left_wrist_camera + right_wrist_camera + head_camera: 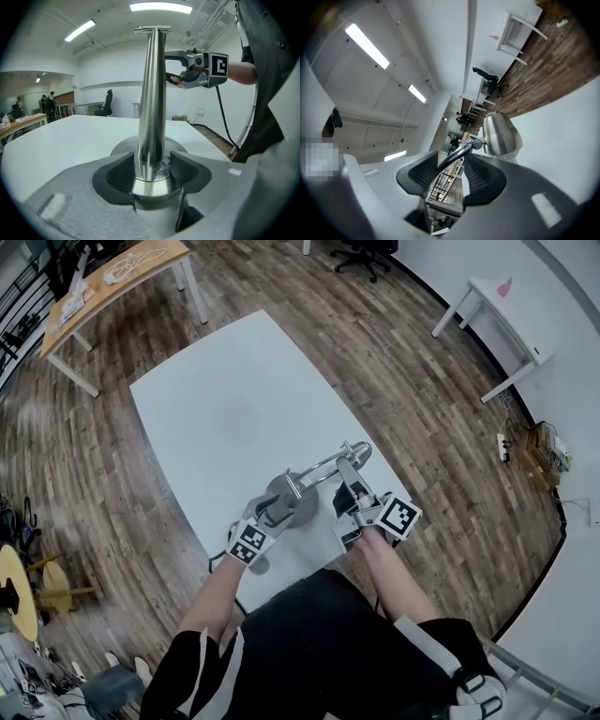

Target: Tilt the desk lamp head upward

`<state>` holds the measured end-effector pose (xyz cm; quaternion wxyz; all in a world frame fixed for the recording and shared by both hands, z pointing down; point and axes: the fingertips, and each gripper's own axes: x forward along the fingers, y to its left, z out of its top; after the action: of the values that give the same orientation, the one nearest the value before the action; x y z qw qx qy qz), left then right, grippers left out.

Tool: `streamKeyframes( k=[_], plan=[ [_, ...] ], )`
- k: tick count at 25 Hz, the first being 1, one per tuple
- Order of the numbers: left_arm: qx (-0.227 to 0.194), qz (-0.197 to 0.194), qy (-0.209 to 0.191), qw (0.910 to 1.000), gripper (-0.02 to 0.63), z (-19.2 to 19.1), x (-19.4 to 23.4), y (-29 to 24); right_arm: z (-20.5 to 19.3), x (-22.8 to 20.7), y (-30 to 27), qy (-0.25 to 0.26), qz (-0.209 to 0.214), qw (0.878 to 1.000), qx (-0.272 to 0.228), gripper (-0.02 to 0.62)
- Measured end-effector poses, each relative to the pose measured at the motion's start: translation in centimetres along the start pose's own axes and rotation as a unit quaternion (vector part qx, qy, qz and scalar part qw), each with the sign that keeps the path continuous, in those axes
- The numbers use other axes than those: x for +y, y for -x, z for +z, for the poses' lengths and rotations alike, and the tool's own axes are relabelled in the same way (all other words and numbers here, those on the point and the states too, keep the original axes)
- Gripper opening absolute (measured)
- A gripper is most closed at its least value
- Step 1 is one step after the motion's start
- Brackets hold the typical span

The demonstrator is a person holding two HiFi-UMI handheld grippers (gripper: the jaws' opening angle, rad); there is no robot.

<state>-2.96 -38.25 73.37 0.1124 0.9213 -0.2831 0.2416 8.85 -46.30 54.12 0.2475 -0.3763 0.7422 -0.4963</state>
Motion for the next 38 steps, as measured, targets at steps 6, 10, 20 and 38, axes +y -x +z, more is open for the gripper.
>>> streamKeyframes(
  k=[6,10,20,38],
  plan=[
    [0.003,-0.001,0.001,1.0,0.249,0.1,0.0,-0.2,1.0,2.4,-0.2,0.064,0.019,0.998,-0.002,0.166],
    [0.005,-0.002,0.0,1.0,0.249,-0.1,0.1,-0.2,1.2,3.8,-0.2,0.103,0.025,0.994,-0.006,0.155],
    [0.009,-0.005,0.001,0.9999,0.247,-0.2,0.0,-0.2,1.2,8.3,-0.2,0.241,0.031,0.97,0.009,0.129],
    [0.007,-0.013,-0.003,0.9999,0.244,-0.3,0.0,-0.1,-1.4,13.6,-0.6,0.373,0.078,0.924,0.04,0.087]
  ],
)
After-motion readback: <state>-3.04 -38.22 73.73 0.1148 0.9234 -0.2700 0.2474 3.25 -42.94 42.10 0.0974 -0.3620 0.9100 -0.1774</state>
